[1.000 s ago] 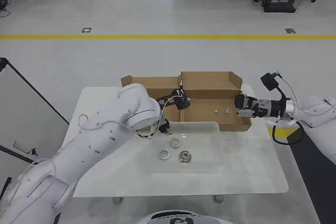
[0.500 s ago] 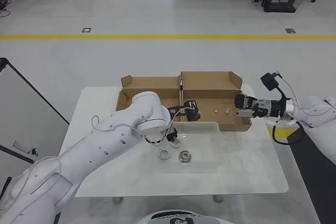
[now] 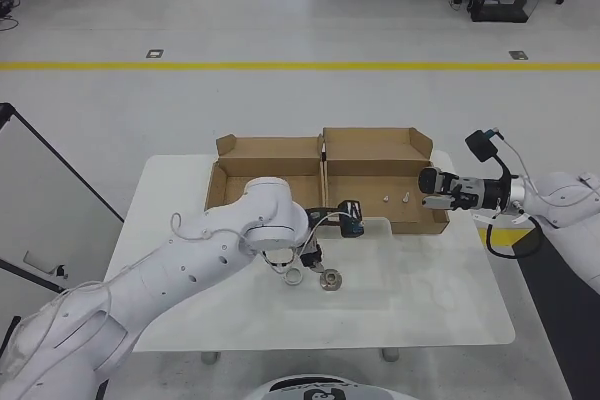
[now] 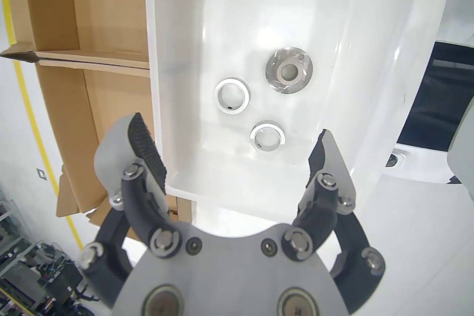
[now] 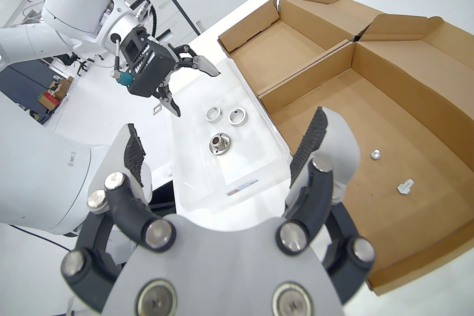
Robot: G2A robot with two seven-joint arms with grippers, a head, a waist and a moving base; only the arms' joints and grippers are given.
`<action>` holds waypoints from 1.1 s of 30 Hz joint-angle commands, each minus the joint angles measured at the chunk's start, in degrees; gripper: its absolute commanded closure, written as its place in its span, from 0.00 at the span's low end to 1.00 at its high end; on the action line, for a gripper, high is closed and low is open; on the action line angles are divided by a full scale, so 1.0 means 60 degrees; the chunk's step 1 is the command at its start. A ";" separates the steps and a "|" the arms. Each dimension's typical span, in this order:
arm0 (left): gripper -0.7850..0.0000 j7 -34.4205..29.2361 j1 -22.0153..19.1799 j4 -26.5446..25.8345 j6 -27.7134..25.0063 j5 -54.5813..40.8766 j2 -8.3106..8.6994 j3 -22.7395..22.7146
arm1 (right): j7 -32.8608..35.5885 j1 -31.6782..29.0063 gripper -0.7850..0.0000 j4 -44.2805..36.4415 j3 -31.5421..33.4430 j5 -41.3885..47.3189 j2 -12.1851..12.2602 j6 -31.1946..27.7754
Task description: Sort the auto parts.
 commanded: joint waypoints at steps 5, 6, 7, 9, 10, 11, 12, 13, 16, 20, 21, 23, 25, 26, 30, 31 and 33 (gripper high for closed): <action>0.00 0.0029 -0.0090 0.0230 -0.0021 -0.0152 -0.0109 0.0340 | 0.0000 0.0000 0.00 0.0000 0.0000 0.0000 0.0000 0.0000; 0.00 0.0042 -0.0102 0.0280 0.0002 -0.0148 -0.0136 0.0386 | 0.0000 0.0000 0.00 0.0000 0.0000 0.0000 0.0000 0.0000; 0.00 0.0089 -0.0112 0.0332 0.0051 -0.0148 -0.0165 0.0422 | 0.0000 0.0000 0.00 0.0000 0.0000 0.0000 0.0000 0.0000; 0.00 0.0157 -0.0139 0.0447 0.0183 -0.0107 -0.0230 0.0508 | 0.0000 0.0000 0.00 0.0000 0.0000 0.0000 0.0000 0.0000; 0.00 0.0210 -0.0151 0.0495 0.0238 -0.0083 -0.0264 0.0551 | 0.0000 0.0000 0.00 0.0000 0.0000 0.0000 0.0000 0.0000; 0.00 0.0254 -0.0160 0.0555 0.0300 -0.0067 -0.0298 0.0592 | 0.0000 0.0000 0.00 0.0000 0.0000 0.0000 0.0000 0.0000; 0.00 0.0298 -0.0171 0.0604 0.0342 -0.0040 -0.0333 0.0640 | 0.0000 0.0000 0.00 0.0000 0.0000 0.0000 0.0000 0.0000; 0.00 0.0344 -0.0178 0.0667 0.0371 -0.0004 -0.0366 0.0689 | 0.0000 0.0000 0.00 0.0000 0.0000 0.0000 0.0000 0.0000; 0.00 0.0456 -0.0184 0.0874 0.0470 0.0102 -0.0465 0.0835 | 0.0000 0.0000 0.00 0.0000 0.0000 0.0000 0.0000 0.0000; 0.00 0.0563 -0.0157 0.1179 0.0677 0.0196 -0.0598 0.1010 | 0.0000 0.0000 0.00 0.0000 0.0000 0.0000 0.0000 0.0000; 0.00 0.0565 -0.0165 0.1257 0.0749 0.0286 -0.0629 0.1051 | 0.0000 0.0000 0.00 0.0000 0.0000 0.0000 0.0000 0.0000; 0.00 0.0607 -0.0160 0.1366 0.0914 0.0307 -0.0691 0.1088 | 0.0000 0.0000 0.00 0.0000 0.0000 0.0000 0.0000 0.0000; 0.00 0.0607 -0.0180 0.1443 0.0995 0.0297 -0.0741 0.1097 | 0.0000 0.0000 0.00 0.0000 0.0000 0.0000 0.0000 0.0000; 0.00 0.0643 -0.0184 0.1461 0.1040 0.0273 -0.0760 0.1077 | 0.0000 0.0000 0.00 0.0000 0.0000 0.0000 0.0000 0.0000; 0.00 0.0691 -0.0202 0.1451 0.1064 0.0336 -0.0768 0.1060 | 0.0000 0.0000 0.00 0.0000 0.0000 0.0000 0.0000 0.0000; 0.00 0.0691 -0.0202 0.1451 0.1064 0.0336 -0.0768 0.1060 | 0.0000 0.0000 0.00 0.0000 0.0000 0.0000 0.0000 0.0000; 0.00 0.0691 -0.0202 0.1451 0.1064 0.0336 -0.0768 0.1060 | 0.0000 0.0000 0.00 0.0000 0.0000 0.0000 0.0000 0.0000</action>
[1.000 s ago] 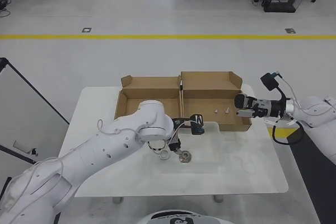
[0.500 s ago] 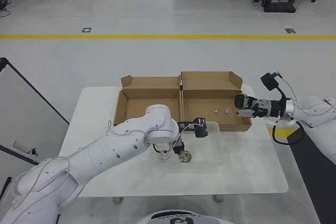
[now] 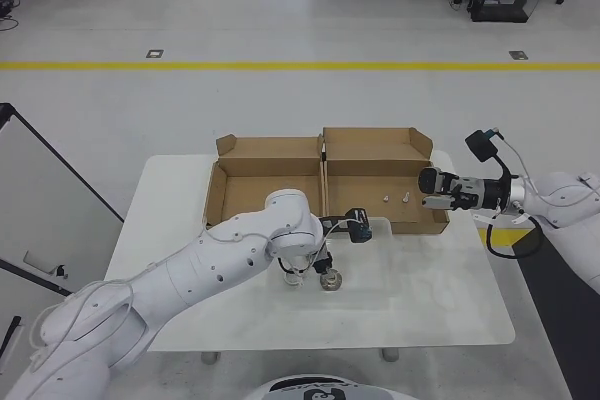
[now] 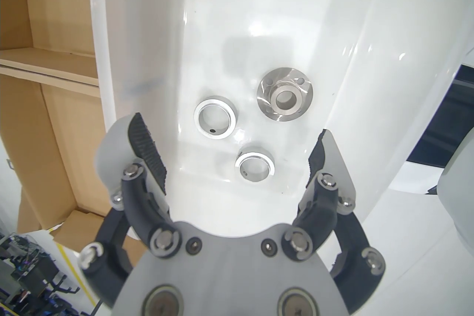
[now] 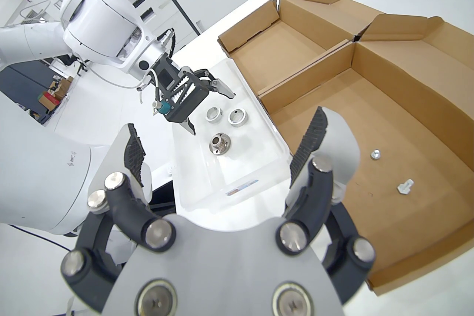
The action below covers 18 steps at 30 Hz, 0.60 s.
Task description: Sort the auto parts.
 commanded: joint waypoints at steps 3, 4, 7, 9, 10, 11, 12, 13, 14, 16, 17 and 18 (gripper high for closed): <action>0.00 -0.0002 0.0001 0.0000 -0.0001 -0.0001 0.0000 0.0001 | 0.0000 0.0000 0.00 0.0000 0.0000 0.0000 0.0000 0.0000; 0.00 -0.0002 0.0001 0.0000 -0.0001 -0.0001 0.0000 0.0001 | 0.0000 0.0000 0.00 0.0000 0.0000 0.0000 0.0000 0.0000; 0.00 -0.0002 0.0001 0.0000 -0.0001 -0.0001 0.0000 0.0001 | 0.0000 0.0000 0.00 0.0000 0.0000 0.0000 0.0000 0.0000; 0.00 -0.0002 0.0001 0.0000 -0.0001 -0.0001 0.0000 0.0001 | 0.0000 0.0000 0.00 0.0000 0.0000 0.0000 0.0000 0.0000; 0.00 -0.0002 0.0001 0.0000 -0.0001 -0.0001 0.0000 0.0001 | 0.0000 0.0000 0.00 0.0000 0.0000 0.0000 0.0000 0.0000; 0.00 -0.0002 0.0001 0.0000 -0.0001 -0.0001 0.0000 0.0001 | 0.0000 0.0000 0.00 0.0000 0.0000 0.0000 0.0000 0.0000; 0.00 -0.0002 0.0001 0.0000 -0.0001 -0.0001 0.0000 0.0001 | 0.0000 0.0000 0.00 0.0000 0.0000 0.0000 0.0000 0.0000; 0.00 -0.0002 0.0001 0.0000 -0.0001 -0.0001 0.0000 0.0001 | 0.0000 0.0000 0.00 0.0000 0.0000 0.0000 0.0000 0.0000; 0.00 -0.0002 0.0001 0.0000 -0.0001 -0.0001 0.0000 0.0001 | 0.0000 0.0000 0.00 0.0000 0.0000 0.0000 0.0000 0.0000; 0.00 -0.0002 0.0001 0.0000 -0.0001 -0.0001 0.0000 0.0001 | 0.0000 0.0000 0.00 0.0000 0.0000 0.0000 0.0000 0.0000; 0.00 0.0091 0.0040 0.0002 0.0009 0.0048 -0.0002 0.0008 | 0.0000 0.0000 0.00 0.0000 0.0000 0.0000 0.0000 0.0000; 0.00 0.0142 0.0065 0.0003 0.0013 0.0114 -0.0011 0.0020 | 0.0000 0.0000 0.00 0.0000 0.0000 0.0000 0.0000 0.0000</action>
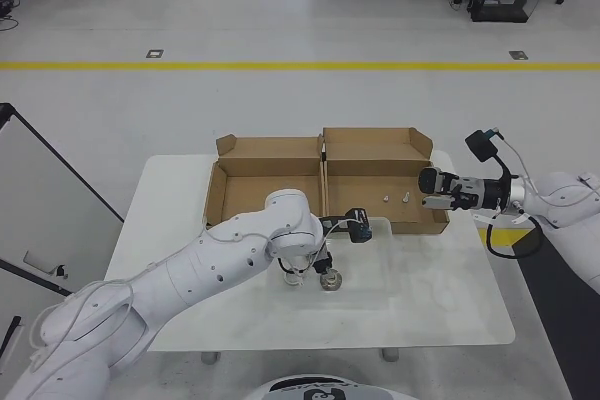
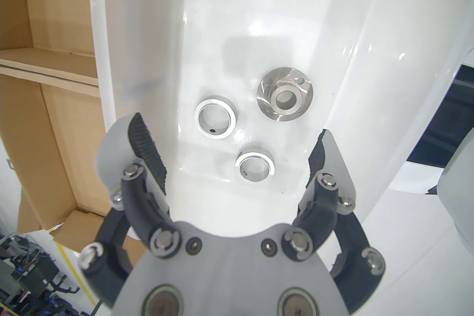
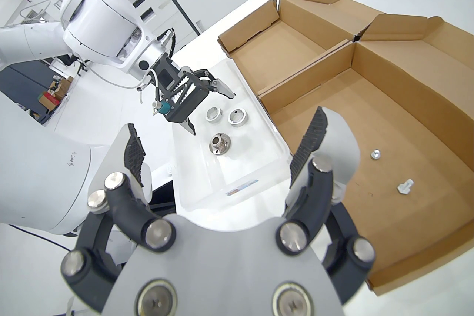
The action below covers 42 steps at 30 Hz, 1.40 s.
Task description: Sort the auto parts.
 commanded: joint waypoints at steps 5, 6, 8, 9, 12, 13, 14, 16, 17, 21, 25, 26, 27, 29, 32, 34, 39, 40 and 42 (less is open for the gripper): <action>0.00 -0.0310 -0.0190 0.0099 0.0000 -0.0634 -0.0200 0.0006 | 0.0000 0.0000 0.00 0.0000 0.0000 0.0000 0.0000 0.0000; 0.00 -0.0387 -0.0263 0.0193 0.0044 -0.0733 -0.0260 0.0035 | 0.0000 0.0000 0.00 0.0000 0.0000 0.0000 0.0000 0.0000; 0.00 -0.0568 -0.0429 0.0275 0.0067 -0.0817 -0.0411 0.0193 | 0.0000 0.0000 0.00 0.0000 0.0000 0.0000 0.0000 0.0000; 0.00 -0.0595 -0.0505 0.0358 0.0096 -0.0877 -0.0491 0.0256 | 0.0000 0.0000 0.00 0.0000 0.0000 0.0000 0.0000 0.0000; 0.00 -0.0689 -0.0731 0.0572 0.0073 -0.0903 -0.0739 0.0507 | 0.0000 0.0000 0.00 0.0000 0.0000 0.0000 0.0000 0.0000; 0.00 -0.0713 -0.0792 0.0680 0.0027 -0.0893 -0.0815 0.0592 | 0.0000 0.0000 0.00 0.0000 0.0000 0.0000 0.0000 0.0000; 0.00 -0.0762 -0.0855 0.0798 0.0017 -0.0826 -0.0888 0.0680 | 0.0000 0.0000 0.00 0.0000 0.0000 0.0000 0.0000 0.0000; 0.00 -0.0821 -0.0917 0.1038 0.0016 -0.0865 -0.1026 0.0814 | 0.0000 0.0000 0.00 0.0000 0.0000 0.0000 0.0000 0.0000; 0.00 -0.0832 -0.0952 0.1140 -0.0036 -0.0898 -0.1086 0.0861 | 0.0000 0.0000 0.00 0.0000 0.0000 0.0000 0.0000 0.0000; 0.00 -0.0954 -0.1052 0.1458 -0.0256 -0.1037 -0.1272 0.0999 | 0.0000 0.0000 0.00 0.0000 0.0000 0.0000 0.0000 0.0000; 0.03 -0.1018 -0.1079 0.1674 -0.0430 -0.1122 -0.1374 0.1056 | 0.0000 0.0000 0.00 0.0000 0.0000 0.0000 0.0000 0.0000; 0.08 -0.1032 -0.1074 0.1712 -0.0477 -0.1151 -0.1391 0.1065 | 0.0000 0.0000 0.00 0.0000 0.0000 0.0000 0.0000 0.0000; 0.11 -0.1048 -0.1068 0.1748 -0.0521 -0.1169 -0.1405 0.1074 | 0.0000 0.0000 0.00 0.0000 0.0000 0.0000 0.0000 0.0000; 0.14 -0.1076 -0.1049 0.1797 -0.0593 -0.1206 -0.1428 0.1087 | 0.0000 0.0000 0.00 0.0000 0.0000 0.0000 0.0000 0.0000; 0.15 -0.1135 -0.1023 0.1894 -0.0647 -0.1246 -0.1456 0.1099 | 0.0000 0.0000 0.00 0.0000 0.0000 0.0000 0.0000 0.0000; 0.18 -0.1124 -0.1012 0.1943 -0.0642 -0.1303 -0.1475 0.1073 | 0.0000 0.0000 0.00 0.0000 0.0000 0.0000 0.0000 0.0000; 0.38 -0.1171 -0.1002 0.1996 -0.0660 -0.1301 -0.1502 0.1066 | 0.0000 0.0000 0.00 0.0000 0.0000 0.0000 0.0000 0.0000; 0.41 -0.1188 -0.1005 0.2003 -0.0643 -0.1277 -0.1505 0.1087 | 0.0000 0.0000 0.00 0.0000 0.0000 0.0000 0.0000 0.0000; 0.45 -0.1209 -0.0993 0.2029 -0.0621 -0.1293 -0.1514 0.1103 | 0.0000 0.0000 0.00 0.0000 0.0000 0.0000 0.0000 0.0000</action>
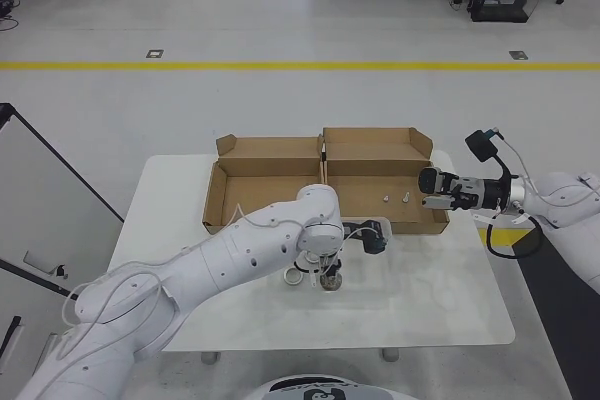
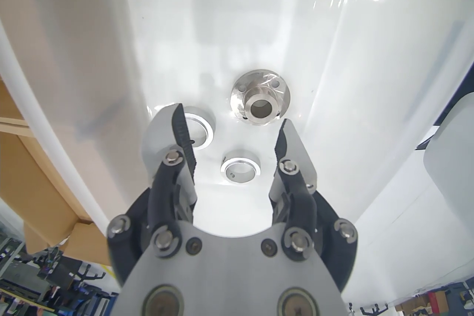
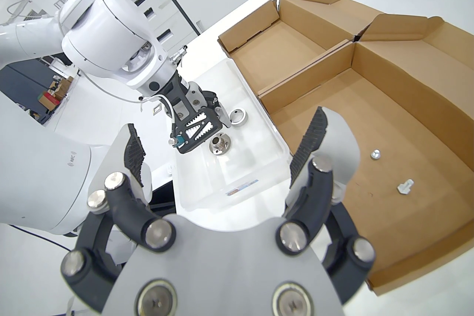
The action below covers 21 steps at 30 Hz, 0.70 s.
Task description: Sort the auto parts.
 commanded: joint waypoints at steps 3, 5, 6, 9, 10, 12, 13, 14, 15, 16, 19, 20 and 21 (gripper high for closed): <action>0.49 -0.0003 0.0028 0.0049 0.0006 -0.0016 -0.0023 0.0074 | 0.0000 0.0000 0.00 0.0000 0.0000 0.0000 0.0000 0.0000; 0.51 0.0024 0.0029 0.0052 -0.0021 -0.0025 -0.0042 0.0172 | 0.0000 0.0000 0.00 0.0000 0.0000 0.0000 0.0000 0.0000; 0.51 0.0033 0.0024 0.0056 -0.0031 -0.0041 -0.0052 0.0243 | 0.0000 0.0000 0.00 0.0000 0.0000 0.0000 0.0000 0.0000; 0.53 0.0105 -0.0027 0.0061 -0.0103 -0.0095 -0.0078 0.0443 | 0.0000 0.0000 0.00 0.0000 0.0000 0.0000 0.0000 0.0000; 0.53 0.0113 -0.0044 0.0068 -0.0110 -0.0120 -0.0086 0.0494 | 0.0000 0.0000 0.00 0.0000 0.0000 0.0000 0.0000 0.0000; 0.54 0.0139 -0.0079 0.0084 -0.0136 -0.0167 -0.0102 0.0579 | 0.0000 0.0000 0.00 0.0000 0.0000 0.0000 0.0000 0.0000; 0.54 0.0155 -0.0091 0.0098 -0.0152 -0.0190 -0.0109 0.0607 | 0.0000 0.0000 0.00 0.0000 0.0000 0.0000 0.0000 0.0000; 0.54 0.0154 -0.0101 0.0123 -0.0151 -0.0212 -0.0119 0.0634 | 0.0000 0.0000 0.00 0.0000 0.0000 0.0000 0.0000 0.0000; 0.54 0.0165 -0.0111 0.0137 -0.0162 -0.0227 -0.0130 0.0665 | 0.0000 0.0000 0.00 0.0000 0.0000 0.0000 0.0000 0.0000; 0.54 0.0178 -0.0126 0.0152 -0.0175 -0.0233 -0.0143 0.0697 | 0.0000 0.0000 0.00 0.0000 0.0000 0.0000 0.0000 0.0000; 0.55 0.0198 -0.0171 0.0202 -0.0196 -0.0265 -0.0183 0.0793 | 0.0000 0.0000 0.00 0.0000 0.0000 0.0000 0.0000 0.0000; 0.54 0.0204 -0.0182 0.0223 -0.0201 -0.0277 -0.0196 0.0832 | 0.0000 0.0000 0.00 0.0000 0.0000 0.0000 0.0000 0.0000; 0.54 0.0197 -0.0197 0.0257 -0.0194 -0.0287 -0.0208 0.0868 | 0.0000 0.0000 0.00 0.0000 0.0000 0.0000 0.0000 0.0000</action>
